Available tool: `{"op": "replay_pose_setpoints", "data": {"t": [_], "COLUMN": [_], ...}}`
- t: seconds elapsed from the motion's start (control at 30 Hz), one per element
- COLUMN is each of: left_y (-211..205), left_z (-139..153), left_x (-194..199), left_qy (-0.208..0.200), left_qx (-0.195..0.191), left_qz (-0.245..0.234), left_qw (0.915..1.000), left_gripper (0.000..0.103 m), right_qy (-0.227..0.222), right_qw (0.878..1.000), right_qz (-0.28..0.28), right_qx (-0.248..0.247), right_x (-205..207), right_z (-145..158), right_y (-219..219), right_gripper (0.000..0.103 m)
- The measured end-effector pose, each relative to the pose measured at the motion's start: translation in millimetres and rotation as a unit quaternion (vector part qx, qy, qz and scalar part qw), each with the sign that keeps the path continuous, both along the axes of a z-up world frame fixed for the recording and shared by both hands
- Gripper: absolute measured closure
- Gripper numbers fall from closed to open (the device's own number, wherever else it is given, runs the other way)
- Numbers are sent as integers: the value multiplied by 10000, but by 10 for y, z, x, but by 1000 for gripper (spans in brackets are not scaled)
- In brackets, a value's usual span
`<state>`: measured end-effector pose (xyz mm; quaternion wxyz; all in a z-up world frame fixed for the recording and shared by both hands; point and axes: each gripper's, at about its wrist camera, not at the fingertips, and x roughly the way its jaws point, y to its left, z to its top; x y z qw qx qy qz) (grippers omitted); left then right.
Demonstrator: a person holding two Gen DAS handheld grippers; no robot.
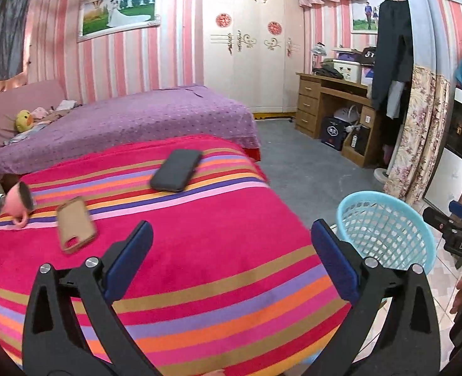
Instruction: Collect trash
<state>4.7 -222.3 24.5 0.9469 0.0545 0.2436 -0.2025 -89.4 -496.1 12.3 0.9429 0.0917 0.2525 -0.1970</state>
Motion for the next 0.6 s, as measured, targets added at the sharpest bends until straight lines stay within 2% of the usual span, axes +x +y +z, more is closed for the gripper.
{"op": "replay_pose_setpoints", "data": {"t": [0.3, 0.47, 0.6], "left_y": [572, 781, 843], "left_z": [-64, -124, -138], "left_x": [-353, -426, -425], "left_qy": [-242, -139, -183], "left_qx": [95, -161, -195], "left_qz": [174, 208, 231], "left_qw": [9995, 9996, 9994], "left_gripper": [5, 5, 5], "right_qy": [-283, -402, -464], "right_qw": [9991, 9983, 9977], "right_qz": [309, 393, 431], "right_qx": [-3, -139, -251], "right_x": [-99, -141, -140], "right_z": [106, 118, 80], "right_y": [840, 1111, 1260], "right_gripper": [5, 5, 5]}}
